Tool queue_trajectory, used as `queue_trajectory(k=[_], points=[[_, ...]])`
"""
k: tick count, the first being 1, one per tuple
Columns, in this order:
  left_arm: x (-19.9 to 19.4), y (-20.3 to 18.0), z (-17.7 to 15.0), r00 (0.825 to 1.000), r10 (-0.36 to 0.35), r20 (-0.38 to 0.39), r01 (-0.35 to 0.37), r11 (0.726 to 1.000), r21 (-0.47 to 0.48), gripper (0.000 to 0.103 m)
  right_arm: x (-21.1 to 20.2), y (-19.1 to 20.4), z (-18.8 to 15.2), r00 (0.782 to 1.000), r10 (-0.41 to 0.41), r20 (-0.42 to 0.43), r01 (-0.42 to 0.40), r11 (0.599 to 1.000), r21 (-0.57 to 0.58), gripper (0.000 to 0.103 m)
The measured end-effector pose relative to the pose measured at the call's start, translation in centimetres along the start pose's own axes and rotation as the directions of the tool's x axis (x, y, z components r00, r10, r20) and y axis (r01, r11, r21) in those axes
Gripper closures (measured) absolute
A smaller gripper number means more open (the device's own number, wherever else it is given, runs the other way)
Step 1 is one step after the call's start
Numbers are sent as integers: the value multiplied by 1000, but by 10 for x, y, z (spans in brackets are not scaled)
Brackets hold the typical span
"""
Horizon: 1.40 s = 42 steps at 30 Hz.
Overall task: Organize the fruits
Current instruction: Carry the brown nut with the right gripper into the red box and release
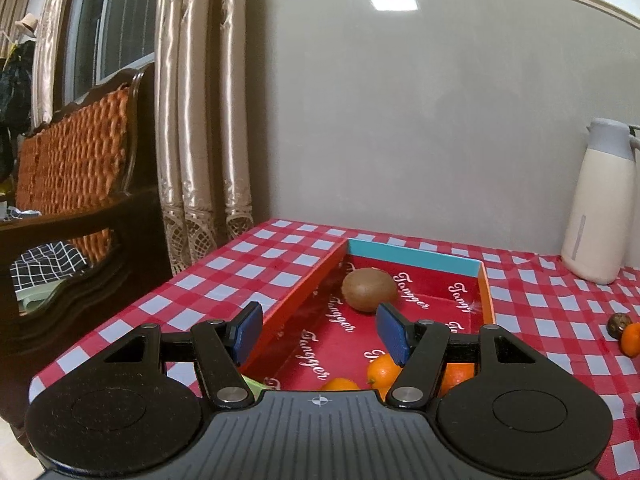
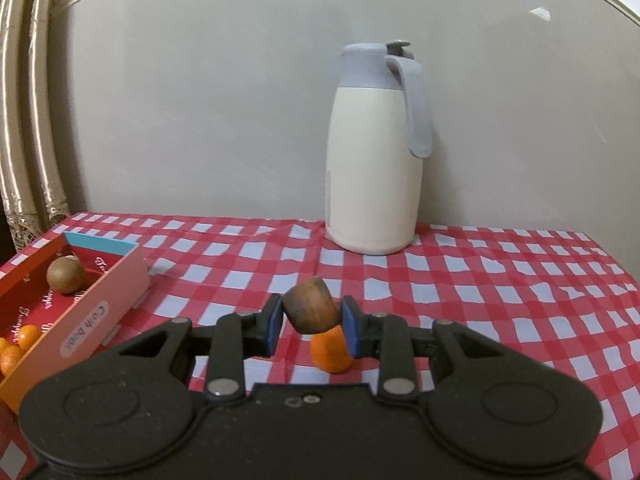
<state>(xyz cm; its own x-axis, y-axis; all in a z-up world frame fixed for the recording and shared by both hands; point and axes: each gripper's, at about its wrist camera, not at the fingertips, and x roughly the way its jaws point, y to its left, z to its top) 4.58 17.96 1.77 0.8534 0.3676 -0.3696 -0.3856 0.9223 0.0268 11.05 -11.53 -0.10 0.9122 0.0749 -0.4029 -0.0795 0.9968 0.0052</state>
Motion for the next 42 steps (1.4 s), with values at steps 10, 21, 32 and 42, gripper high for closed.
queue_trajectory(k=[10,21,32,42], points=[[-7,23,0,999,36,4,-36,999,-15,40,-9,31,3,998,60,17,-60,998,-22,73],[-15,55,-1,996,90,8,-89,995,-36,40,-11,71,5,991,130,21,-129,991,-44,73],[-18,73,-2,994,113,2,-113,993,-39,40,-10,119,-1,978,209,8,-208,974,-86,73],[-16,79,-6,989,148,-5,-148,989,-29,22,-8,165,-6,955,296,-9,-295,949,-108,73]])
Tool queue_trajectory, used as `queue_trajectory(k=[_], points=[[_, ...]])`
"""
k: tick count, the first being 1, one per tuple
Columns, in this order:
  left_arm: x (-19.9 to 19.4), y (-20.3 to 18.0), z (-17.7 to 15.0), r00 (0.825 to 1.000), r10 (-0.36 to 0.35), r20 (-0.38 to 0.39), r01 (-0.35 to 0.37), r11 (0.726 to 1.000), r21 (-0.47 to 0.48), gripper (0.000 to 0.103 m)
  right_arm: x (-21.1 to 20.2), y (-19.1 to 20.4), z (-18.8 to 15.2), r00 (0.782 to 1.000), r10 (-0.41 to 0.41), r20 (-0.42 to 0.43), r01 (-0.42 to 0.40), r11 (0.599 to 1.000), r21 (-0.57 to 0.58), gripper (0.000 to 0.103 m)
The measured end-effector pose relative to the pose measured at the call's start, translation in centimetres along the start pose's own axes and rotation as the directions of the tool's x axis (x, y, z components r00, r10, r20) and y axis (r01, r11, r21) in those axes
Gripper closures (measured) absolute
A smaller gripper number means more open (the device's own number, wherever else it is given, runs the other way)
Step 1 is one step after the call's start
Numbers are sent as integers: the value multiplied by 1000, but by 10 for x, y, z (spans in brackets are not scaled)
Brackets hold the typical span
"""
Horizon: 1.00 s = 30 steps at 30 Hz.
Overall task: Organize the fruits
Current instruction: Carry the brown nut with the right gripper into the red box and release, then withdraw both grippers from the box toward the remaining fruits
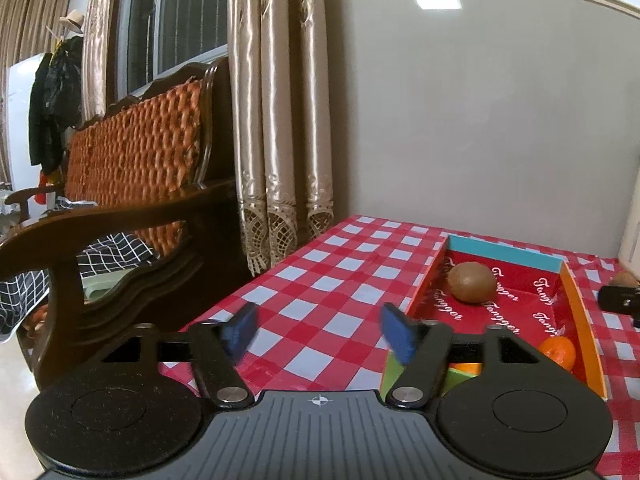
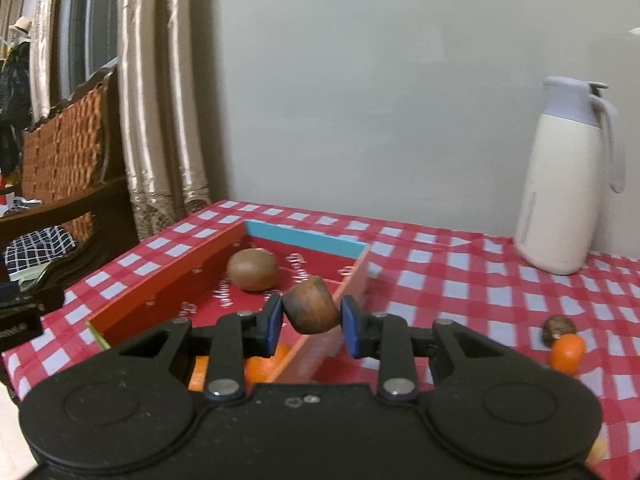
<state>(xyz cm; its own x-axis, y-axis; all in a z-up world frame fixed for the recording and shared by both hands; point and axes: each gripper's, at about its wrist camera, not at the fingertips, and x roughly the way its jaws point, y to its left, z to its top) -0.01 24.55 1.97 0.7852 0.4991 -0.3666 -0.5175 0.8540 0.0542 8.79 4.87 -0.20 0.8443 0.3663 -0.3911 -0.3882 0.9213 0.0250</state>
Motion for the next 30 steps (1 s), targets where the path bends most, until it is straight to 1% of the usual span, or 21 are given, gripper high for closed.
queue_trajectory(k=[1,3,5,9,19,20,21,22,23,24,28,30], points=[[-1,0,0,1000,8,11,-8,1000,0,16,1,4,0,1000,8,-2,-8,1000,-3,73],[-3,0,0,1000,14,23,-14,1000,5,15,4,10,-1,1000,21,-6,-21,1000,-8,73],[-2,1,-1,1000,14,16,-15,1000,5,15,6,16,-1,999,34,-10,-34,999,-11,73],[-1,4,-2,999,35,22,-35,999,7,6,11,27,-2,998,56,-17,-56,998,-12,73],[4,23,-6,997,75,5,-75,997,11,4,29,68,-7,991,125,-47,-127,991,-31,72],[4,25,-7,997,76,4,-76,997,8,4,30,72,-9,991,126,-47,-128,991,-42,66],[4,26,-7,997,76,3,-76,997,6,4,30,74,-10,991,126,-38,-127,991,-47,58],[4,27,-7,997,75,3,-75,997,4,4,28,74,-10,991,129,-30,-130,990,-47,52],[4,27,-7,997,72,4,-72,997,2,4,25,74,-9,991,129,-14,-130,991,-44,38],[4,27,-7,998,68,5,-68,998,0,4,22,73,-8,992,124,2,-124,991,-45,26],[0,19,-4,1000,22,12,-22,1000,-4,1,8,58,0,996,67,55,-65,997,-46,18],[-5,9,-3,1000,-12,24,12,1000,6,0,0,45,3,996,5,87,-2,999,-36,8]])
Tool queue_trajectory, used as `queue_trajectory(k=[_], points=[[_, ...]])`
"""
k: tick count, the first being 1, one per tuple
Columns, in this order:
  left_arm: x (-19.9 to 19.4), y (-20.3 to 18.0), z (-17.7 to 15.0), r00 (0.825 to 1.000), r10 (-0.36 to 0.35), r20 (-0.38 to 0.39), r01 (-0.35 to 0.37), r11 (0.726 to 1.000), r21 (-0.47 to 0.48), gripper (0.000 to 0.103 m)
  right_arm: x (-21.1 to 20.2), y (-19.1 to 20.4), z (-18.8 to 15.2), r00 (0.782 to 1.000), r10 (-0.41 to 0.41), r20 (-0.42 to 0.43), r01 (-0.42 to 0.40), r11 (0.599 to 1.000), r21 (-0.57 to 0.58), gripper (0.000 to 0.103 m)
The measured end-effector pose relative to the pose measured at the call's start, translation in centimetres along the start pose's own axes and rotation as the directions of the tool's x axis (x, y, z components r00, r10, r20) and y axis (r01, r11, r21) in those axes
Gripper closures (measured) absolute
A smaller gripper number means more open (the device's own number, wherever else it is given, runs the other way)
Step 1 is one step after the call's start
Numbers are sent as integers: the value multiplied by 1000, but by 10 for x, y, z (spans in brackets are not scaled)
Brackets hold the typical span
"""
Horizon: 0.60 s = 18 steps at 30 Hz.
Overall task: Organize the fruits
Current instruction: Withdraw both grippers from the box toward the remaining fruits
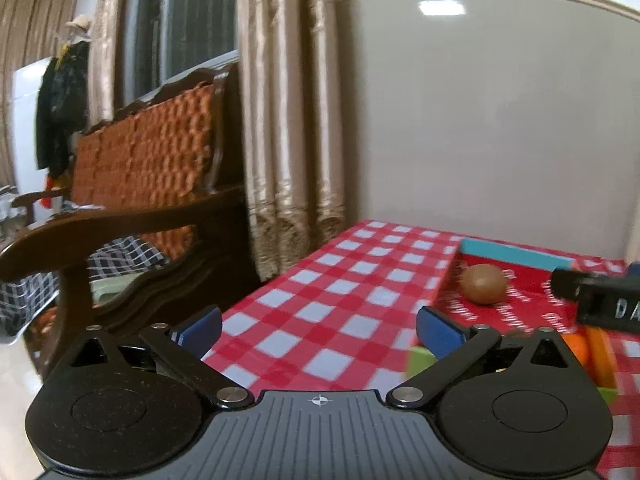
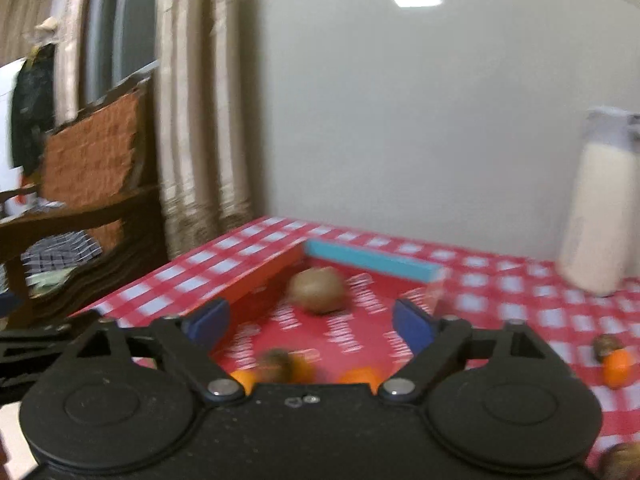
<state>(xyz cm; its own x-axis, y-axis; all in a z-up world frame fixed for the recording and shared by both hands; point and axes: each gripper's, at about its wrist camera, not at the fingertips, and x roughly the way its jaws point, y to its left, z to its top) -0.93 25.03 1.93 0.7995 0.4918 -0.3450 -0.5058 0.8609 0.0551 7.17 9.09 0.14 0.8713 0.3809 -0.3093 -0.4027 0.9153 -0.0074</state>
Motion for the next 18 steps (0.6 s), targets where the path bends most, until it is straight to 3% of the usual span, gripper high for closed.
queue_trajectory(k=[5,10,12,18], points=[[-12,-38,1,995,-99,17,98,994,48,0,-28,-48,7,985,-157,78,155,987,30,2],[-29,-84,-1,979,-204,20,202,977,68,0,-52,-113,7,966,-259,23,254,958,130,2],[-36,-102,-1,966,-258,-3,257,963,79,0,-65,-135,4,948,-317,16,312,940,138,1],[-56,-157,-4,907,-417,-65,421,904,75,0,-99,-196,-17,907,-418,-54,421,891,171,0]])
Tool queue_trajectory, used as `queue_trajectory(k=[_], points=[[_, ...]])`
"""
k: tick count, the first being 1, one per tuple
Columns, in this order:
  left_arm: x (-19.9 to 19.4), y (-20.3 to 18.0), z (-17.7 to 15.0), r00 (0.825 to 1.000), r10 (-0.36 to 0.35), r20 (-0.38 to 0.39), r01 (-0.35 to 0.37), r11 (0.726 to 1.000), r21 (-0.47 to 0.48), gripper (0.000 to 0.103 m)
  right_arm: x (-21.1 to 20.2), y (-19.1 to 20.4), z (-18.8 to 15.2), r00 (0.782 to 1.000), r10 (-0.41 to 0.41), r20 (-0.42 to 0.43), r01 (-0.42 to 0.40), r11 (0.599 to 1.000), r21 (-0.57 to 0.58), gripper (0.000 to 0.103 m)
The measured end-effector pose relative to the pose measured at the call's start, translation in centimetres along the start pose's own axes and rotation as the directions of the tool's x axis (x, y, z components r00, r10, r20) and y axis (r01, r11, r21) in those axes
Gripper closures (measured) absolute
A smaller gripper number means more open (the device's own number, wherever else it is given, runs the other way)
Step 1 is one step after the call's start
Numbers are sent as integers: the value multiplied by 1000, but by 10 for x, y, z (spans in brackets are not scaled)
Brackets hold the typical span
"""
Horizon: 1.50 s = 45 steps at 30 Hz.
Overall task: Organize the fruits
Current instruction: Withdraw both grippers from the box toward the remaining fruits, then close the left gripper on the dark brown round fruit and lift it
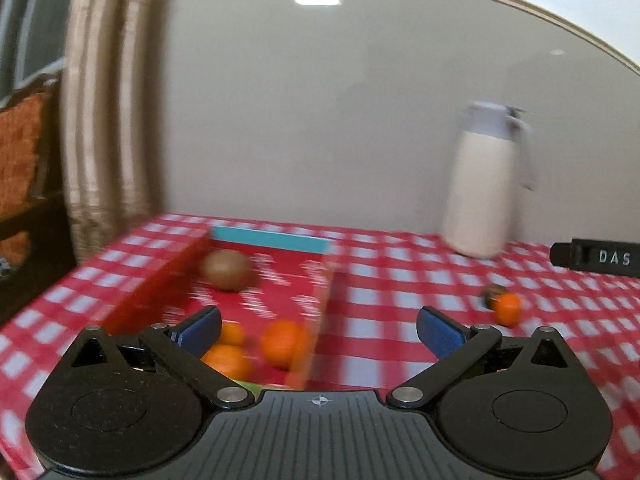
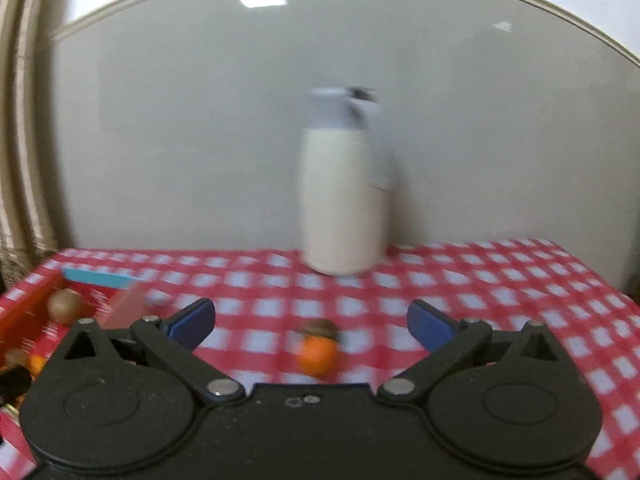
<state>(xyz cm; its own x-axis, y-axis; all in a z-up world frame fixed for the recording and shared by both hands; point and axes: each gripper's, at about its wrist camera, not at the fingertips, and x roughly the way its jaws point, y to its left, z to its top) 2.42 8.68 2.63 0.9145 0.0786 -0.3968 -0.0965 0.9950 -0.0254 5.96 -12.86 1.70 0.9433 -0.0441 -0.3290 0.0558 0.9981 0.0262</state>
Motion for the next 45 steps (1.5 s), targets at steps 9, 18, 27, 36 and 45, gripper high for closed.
queue_trajectory(k=[9,18,27,36,45], points=[[14,-90,-19,990,-104,-99,118,983,141,0,-10,-72,-18,995,-93,-32,94,995,34,0],[24,-127,-34,986,-118,-117,137,975,175,9,-10,-76,-25,994,-74,-80,75,997,12,0],[39,-146,-44,976,-137,-171,165,972,166,34,-2,-87,-34,988,-65,-142,68,998,17,1],[38,-165,-47,975,-152,-165,180,968,177,35,4,-100,-40,983,-76,-169,84,996,41,1],[55,-167,-50,966,-155,-207,184,975,127,58,6,-106,-41,981,-80,-175,92,994,63,1]])
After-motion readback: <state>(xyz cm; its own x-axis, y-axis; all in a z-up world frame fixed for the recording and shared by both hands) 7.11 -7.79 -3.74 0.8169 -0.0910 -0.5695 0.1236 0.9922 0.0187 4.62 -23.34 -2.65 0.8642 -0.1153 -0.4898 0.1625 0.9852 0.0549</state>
